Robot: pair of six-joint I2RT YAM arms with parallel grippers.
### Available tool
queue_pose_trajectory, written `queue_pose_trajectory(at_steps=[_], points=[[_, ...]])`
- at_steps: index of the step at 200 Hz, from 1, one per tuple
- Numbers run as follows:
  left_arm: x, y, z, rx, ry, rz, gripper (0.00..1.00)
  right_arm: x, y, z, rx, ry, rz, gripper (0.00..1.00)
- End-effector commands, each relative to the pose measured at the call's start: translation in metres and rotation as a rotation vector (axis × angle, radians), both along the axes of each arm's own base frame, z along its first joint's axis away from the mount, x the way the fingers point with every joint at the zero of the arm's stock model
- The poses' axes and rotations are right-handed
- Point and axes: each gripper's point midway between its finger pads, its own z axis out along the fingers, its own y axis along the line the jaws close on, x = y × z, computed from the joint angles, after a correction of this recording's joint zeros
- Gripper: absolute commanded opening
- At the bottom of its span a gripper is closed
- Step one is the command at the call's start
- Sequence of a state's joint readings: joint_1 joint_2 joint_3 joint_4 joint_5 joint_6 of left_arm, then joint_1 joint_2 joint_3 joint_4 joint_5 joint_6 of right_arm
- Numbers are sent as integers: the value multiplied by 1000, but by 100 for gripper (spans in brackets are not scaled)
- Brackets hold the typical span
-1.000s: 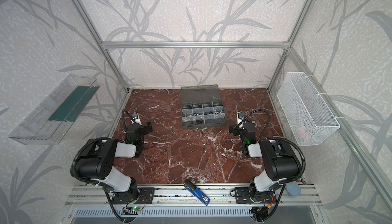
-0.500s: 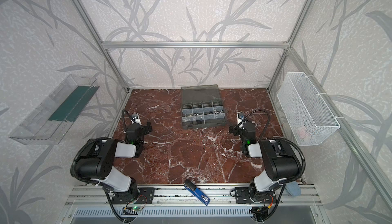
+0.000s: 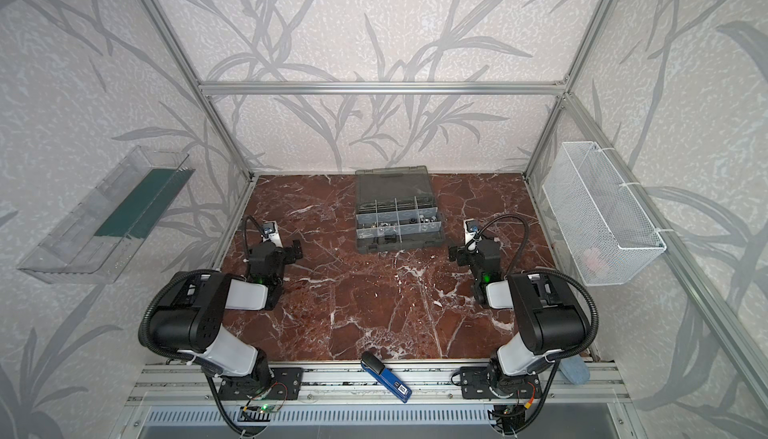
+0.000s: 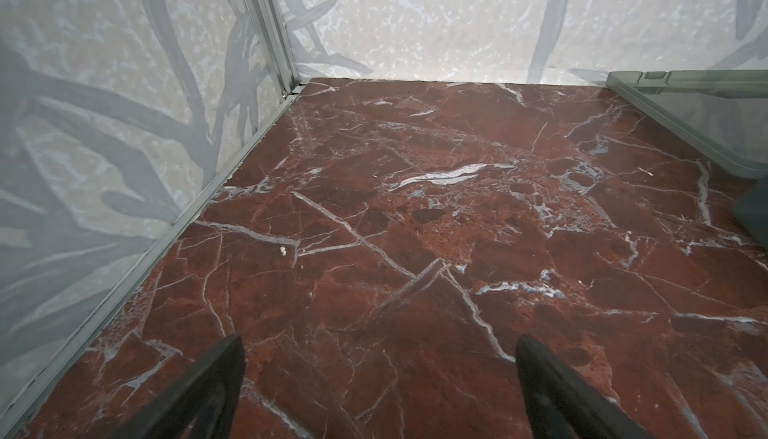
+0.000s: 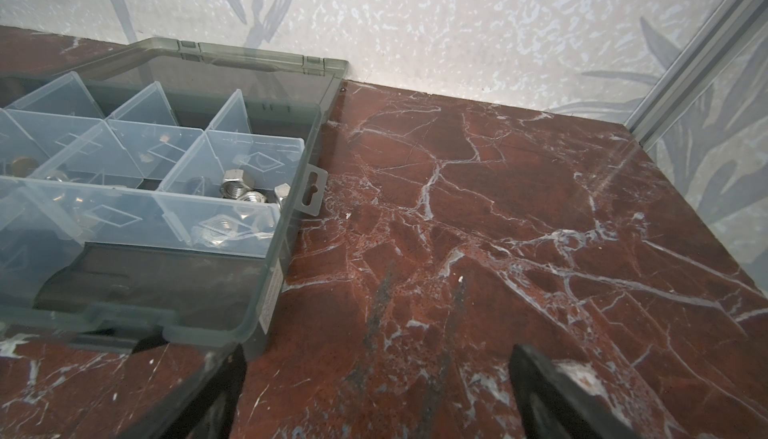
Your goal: Sort the screws and nuts into containers
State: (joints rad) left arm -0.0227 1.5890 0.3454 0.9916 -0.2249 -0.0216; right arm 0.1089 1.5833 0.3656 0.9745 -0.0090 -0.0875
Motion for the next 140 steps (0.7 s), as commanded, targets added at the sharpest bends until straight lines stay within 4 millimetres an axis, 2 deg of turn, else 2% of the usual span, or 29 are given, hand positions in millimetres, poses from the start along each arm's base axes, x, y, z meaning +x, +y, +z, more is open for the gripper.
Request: queue_pose_trajectory(at_steps=[1, 100, 111, 125, 140], points=[[-5, 21, 15, 13, -66, 138, 99, 2, -1, 4, -5, -19, -5, 99], [-4, 20, 15, 17, -61, 136, 99, 2, -1, 3, -6, -18, -5, 99], [-2, 12, 14, 16, -56, 85, 99, 2, -1, 4, -4, -19, -4, 99], [2, -12, 11, 24, -40, -70, 99, 2, -1, 4, -5, -18, -5, 99], [1, -10, 12, 22, -50, -60, 99, 2, -1, 4, -5, -18, -6, 99]])
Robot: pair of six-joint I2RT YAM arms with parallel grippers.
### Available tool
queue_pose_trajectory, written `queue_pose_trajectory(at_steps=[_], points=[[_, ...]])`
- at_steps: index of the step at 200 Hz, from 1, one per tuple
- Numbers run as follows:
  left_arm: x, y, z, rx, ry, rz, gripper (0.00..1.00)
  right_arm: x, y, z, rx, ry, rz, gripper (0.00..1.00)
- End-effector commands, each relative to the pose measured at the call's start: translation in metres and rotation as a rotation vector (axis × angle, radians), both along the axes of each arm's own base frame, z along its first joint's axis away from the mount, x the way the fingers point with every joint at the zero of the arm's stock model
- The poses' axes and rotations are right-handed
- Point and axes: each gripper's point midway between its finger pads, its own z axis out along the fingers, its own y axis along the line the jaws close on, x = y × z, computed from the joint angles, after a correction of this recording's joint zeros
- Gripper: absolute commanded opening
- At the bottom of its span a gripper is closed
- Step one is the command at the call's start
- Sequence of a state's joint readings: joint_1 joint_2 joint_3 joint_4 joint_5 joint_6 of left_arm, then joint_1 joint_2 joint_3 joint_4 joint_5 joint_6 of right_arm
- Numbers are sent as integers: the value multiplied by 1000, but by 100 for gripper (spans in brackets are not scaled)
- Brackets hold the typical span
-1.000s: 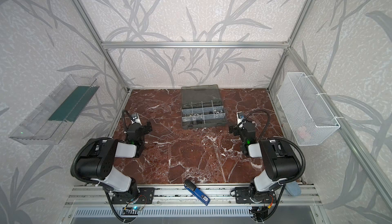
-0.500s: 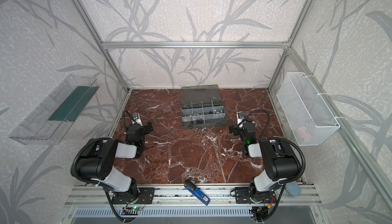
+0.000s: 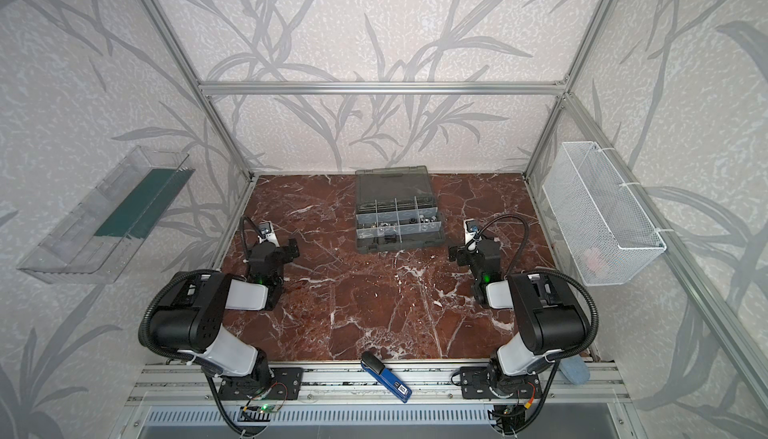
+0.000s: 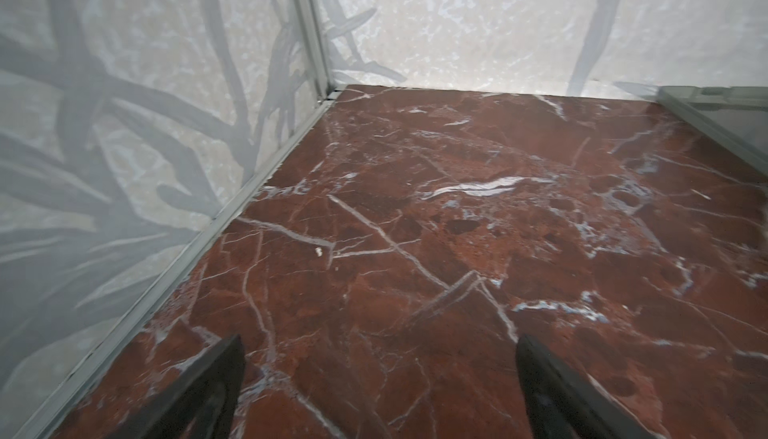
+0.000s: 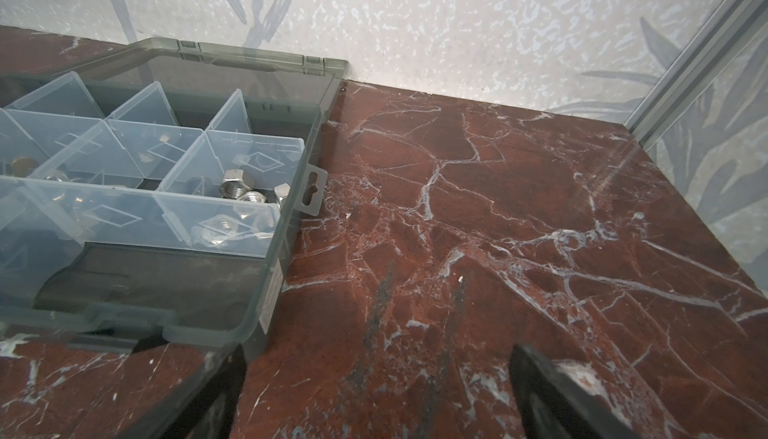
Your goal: Sort the screws and nuts into containers
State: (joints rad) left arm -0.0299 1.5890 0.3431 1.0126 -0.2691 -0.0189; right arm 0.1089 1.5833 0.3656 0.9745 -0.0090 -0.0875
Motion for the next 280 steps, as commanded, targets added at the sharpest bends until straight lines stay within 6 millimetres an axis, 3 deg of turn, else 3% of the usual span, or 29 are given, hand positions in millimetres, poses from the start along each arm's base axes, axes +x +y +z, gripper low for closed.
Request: queue_pose_trajectory(at_steps=[1, 30, 57, 268, 280], points=[[2, -15, 7, 7, -32, -93, 100, 2, -1, 4, -4, -18, -6, 99], [2, -13, 7, 6, -29, -78, 100, 2, -1, 4, -5, -18, -5, 99], [-4, 15, 10, 0, -46, 97, 99, 2, -1, 3, -5, -17, -5, 99], [-4, 14, 10, 4, -43, 96, 100, 2, -1, 5, -4, -21, -5, 99], [-1, 6, 9, 3, -36, 41, 100, 2, -1, 5, -4, -20, -5, 99]])
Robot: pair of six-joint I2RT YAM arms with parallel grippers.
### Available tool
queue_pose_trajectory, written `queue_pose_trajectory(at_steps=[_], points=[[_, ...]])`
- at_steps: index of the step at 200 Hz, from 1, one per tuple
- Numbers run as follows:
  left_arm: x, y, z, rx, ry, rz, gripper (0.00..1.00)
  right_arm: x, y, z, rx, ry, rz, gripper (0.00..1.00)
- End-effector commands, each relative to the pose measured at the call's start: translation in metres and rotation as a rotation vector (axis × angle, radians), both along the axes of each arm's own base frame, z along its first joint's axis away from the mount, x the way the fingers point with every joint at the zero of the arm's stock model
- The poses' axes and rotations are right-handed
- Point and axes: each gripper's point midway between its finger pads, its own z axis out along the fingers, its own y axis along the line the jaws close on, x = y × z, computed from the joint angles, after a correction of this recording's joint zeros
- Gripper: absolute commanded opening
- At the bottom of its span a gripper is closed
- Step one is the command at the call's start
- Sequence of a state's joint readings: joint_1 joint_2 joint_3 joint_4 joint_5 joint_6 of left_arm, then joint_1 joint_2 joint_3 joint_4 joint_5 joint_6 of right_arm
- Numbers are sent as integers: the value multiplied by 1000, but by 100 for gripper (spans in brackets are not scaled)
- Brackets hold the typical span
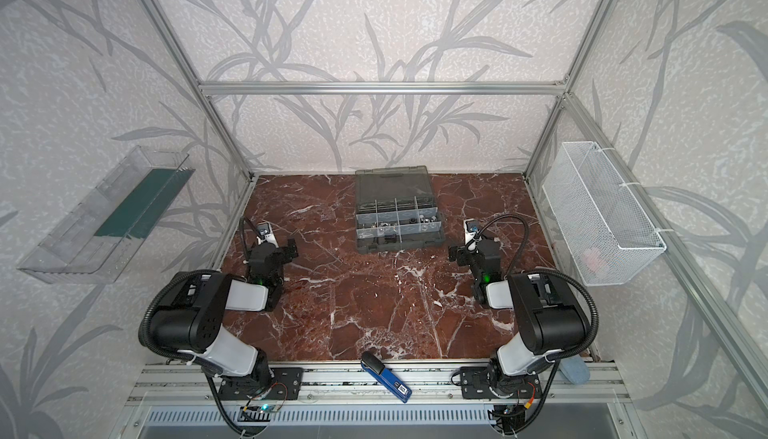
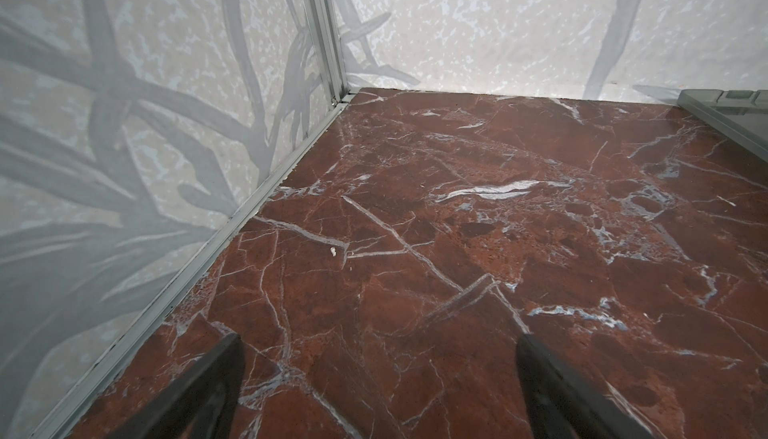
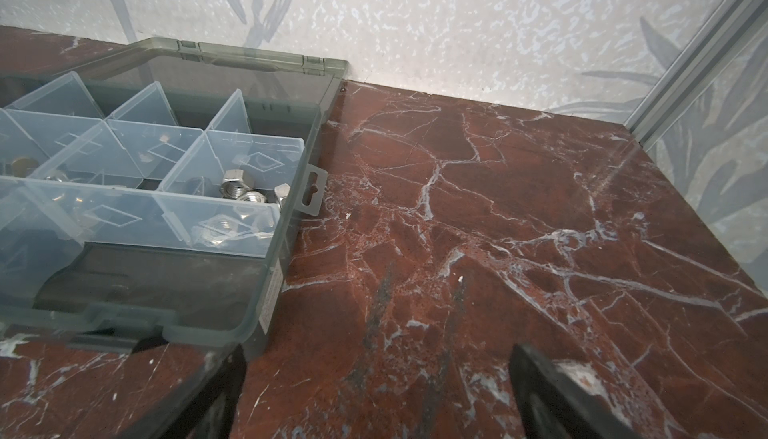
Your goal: Sort the screws and nuts into containers
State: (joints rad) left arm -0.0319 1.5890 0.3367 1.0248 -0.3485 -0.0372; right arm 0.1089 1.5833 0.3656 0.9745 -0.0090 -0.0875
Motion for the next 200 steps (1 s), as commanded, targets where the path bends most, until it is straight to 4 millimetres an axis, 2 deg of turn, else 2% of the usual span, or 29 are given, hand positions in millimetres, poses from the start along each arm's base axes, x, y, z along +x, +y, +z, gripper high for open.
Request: queue_pose_trajectory(at_steps=[1, 14, 200], points=[[4, -8, 7, -3, -23, -49, 100, 2, -1, 4, -4, -19, -5, 99], [9, -25, 5, 3, -7, -160, 100, 2, -1, 4, -5, -20, -5, 99], [8, -22, 5, 1, -6, -141, 99, 2, -1, 4, -5, -18, -5, 99]])
